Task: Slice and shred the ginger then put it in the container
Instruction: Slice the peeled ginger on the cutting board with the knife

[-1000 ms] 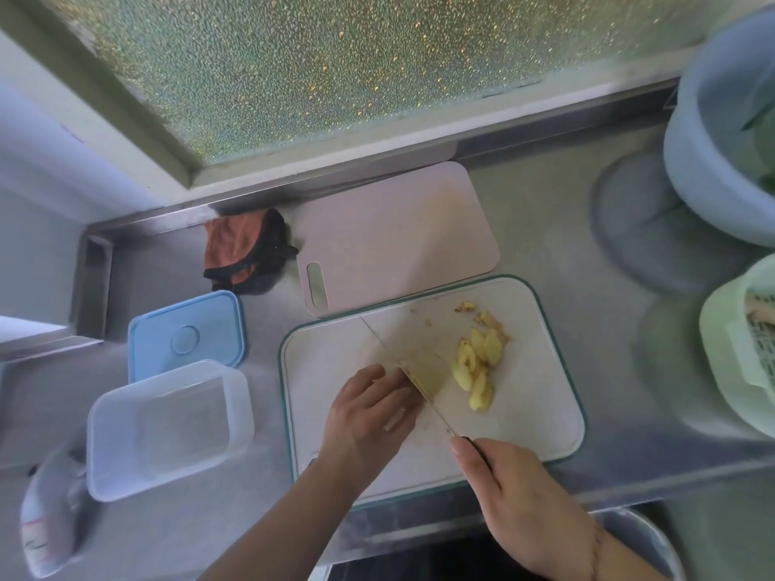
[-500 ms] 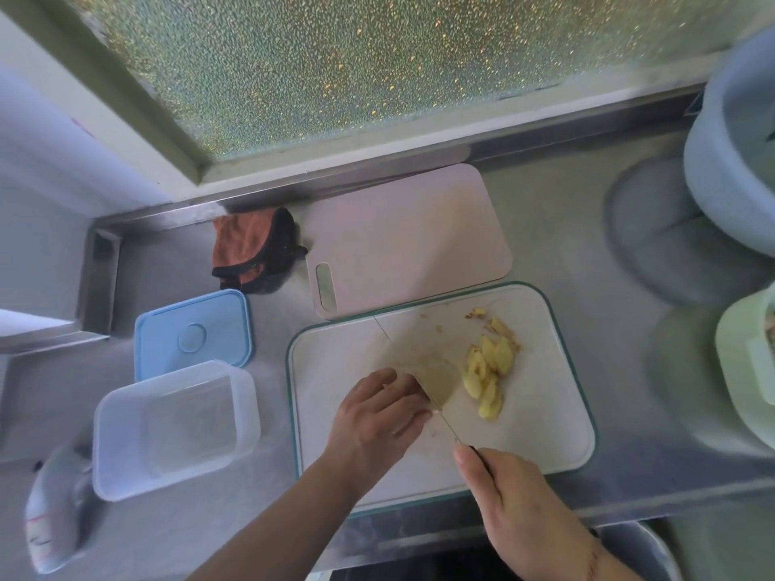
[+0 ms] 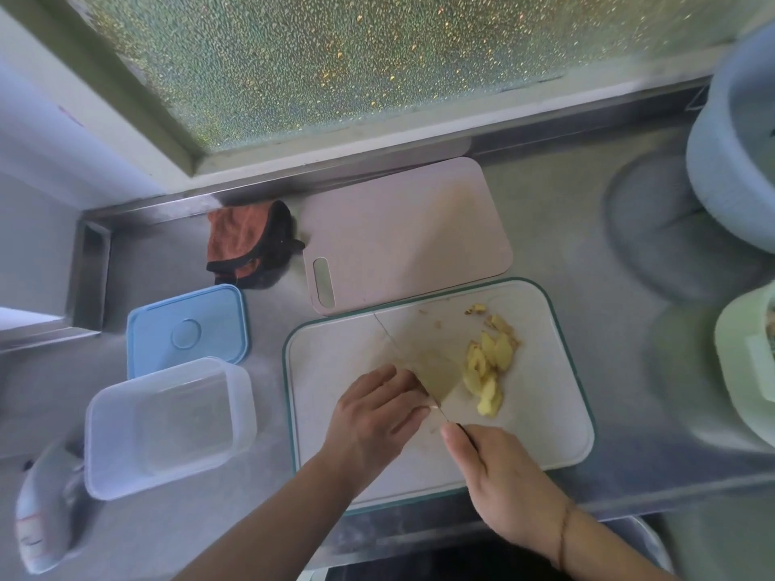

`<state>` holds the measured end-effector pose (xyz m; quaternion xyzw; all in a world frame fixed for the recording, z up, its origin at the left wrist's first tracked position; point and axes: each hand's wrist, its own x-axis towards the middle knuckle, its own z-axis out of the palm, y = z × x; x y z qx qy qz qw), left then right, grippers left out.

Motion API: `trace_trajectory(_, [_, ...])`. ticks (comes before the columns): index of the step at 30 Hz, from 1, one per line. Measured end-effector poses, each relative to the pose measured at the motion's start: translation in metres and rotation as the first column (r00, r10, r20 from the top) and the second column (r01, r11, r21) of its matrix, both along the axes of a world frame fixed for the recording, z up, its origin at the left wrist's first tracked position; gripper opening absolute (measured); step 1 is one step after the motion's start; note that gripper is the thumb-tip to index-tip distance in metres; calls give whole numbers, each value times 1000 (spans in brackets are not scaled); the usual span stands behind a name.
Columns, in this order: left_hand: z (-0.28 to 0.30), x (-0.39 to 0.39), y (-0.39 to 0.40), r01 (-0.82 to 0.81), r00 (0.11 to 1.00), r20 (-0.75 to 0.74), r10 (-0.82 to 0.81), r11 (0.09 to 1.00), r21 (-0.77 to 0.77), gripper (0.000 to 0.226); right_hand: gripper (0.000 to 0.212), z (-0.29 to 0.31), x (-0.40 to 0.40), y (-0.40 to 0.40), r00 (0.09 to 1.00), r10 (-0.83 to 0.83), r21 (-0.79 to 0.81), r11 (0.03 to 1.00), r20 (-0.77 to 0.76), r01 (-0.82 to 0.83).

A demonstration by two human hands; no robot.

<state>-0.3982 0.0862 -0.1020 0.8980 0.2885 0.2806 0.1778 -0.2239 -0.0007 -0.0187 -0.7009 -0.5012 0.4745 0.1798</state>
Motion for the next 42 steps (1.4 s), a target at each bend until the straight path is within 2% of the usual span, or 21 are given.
trace_trajectory(3, [3, -1, 1, 16, 1000, -5, -16, 1000, 13, 8, 56, -1, -3, 7, 1000, 1, 3, 1000, -8, -1])
trace_trajectory(7, [0, 0, -1, 14, 1000, -6, -14, 1000, -3, 8, 64, 9, 2, -21, 999, -51, -62, 997, -12, 51])
trace_trajectory(12, [3, 0, 2, 29, 1000, 1, -29, 1000, 7, 9, 57, -3, 0, 12, 999, -1, -8, 1000, -34, 1])
trace_trajectory(17, [2, -2, 2, 53, 998, -23, -53, 998, 17, 9, 58, -2, -1, -20, 996, -72, -39, 997, -43, 71])
trace_trajectory(20, [1, -2, 2, 45, 999, -17, -45, 999, 24, 10, 60, -9, -3, -2, 998, -36, 21, 999, -48, 37])
trace_trajectory(24, [3, -2, 4, 56, 998, -7, -56, 998, 6, 10, 56, -10, -6, 7, 999, -38, 11, 999, -21, 38])
trace_trajectory(27, [4, -2, 4, 58, 998, -6, -58, 998, 4, 8, 58, -8, -2, -17, 998, -63, -3, 998, -30, 63])
trace_trajectory(32, [6, -1, 6, 57, 998, 27, -56, 998, -6, 10, 59, -17, -7, 16, 1000, -4, 7, 1000, -27, 4])
trace_trajectory(37, [9, 0, 5, 63, 998, 13, -63, 998, 11, 7, 57, -17, -3, -21, 996, -76, -22, 997, -48, 75])
trace_trajectory(42, [7, -1, 5, 56, 998, 25, -56, 998, -5, 10, 66, -24, -7, 15, 997, -38, -4, 999, -71, 38])
